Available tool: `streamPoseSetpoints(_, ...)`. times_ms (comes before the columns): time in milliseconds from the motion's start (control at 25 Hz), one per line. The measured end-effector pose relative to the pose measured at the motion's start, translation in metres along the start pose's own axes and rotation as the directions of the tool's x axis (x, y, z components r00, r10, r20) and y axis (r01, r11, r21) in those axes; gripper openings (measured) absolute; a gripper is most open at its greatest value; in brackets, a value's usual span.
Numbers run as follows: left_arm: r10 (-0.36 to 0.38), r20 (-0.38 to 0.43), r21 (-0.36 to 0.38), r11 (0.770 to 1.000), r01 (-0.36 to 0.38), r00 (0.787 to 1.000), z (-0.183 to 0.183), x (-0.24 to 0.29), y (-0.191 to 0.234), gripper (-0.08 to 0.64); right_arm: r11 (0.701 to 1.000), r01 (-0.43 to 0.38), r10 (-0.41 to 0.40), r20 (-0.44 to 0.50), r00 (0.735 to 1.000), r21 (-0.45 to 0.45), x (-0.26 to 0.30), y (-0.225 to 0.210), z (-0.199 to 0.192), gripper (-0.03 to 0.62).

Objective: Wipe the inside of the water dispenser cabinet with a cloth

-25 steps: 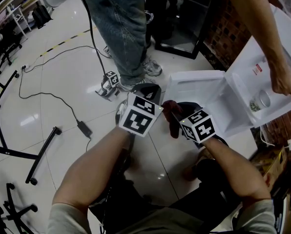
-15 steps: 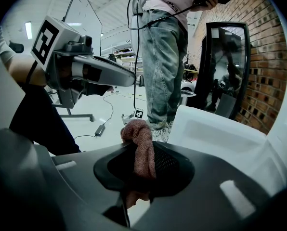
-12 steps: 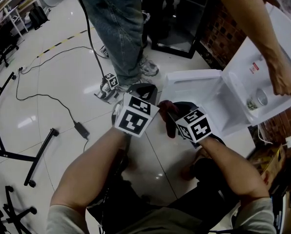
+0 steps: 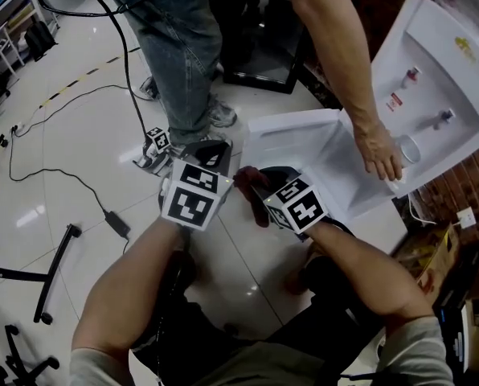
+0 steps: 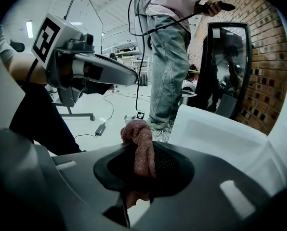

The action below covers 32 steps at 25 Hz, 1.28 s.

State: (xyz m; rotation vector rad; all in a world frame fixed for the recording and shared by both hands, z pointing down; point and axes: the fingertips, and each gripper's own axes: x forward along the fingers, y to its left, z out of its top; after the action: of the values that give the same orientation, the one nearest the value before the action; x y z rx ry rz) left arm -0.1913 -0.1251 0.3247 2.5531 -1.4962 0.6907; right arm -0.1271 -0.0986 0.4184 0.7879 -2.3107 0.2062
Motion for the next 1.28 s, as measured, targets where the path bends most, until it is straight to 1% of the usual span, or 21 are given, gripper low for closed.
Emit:
streamPoseSetpoints(1000,-0.001,-0.003,0.0,1.0,0.001,1.0,0.0,0.005,0.0,0.0,1.0,-0.007,0.007,-0.008,1.0,0.003,0.005,0.0,-0.002,0.098)
streamPoseSetpoints(1280,-0.001,-0.006,0.008,1.0,0.001,1.0,-0.003,0.019,0.006,0.0,1.0,-0.023,0.023,-0.021,1.0,0.018,0.016,-0.002,-0.011,0.098)
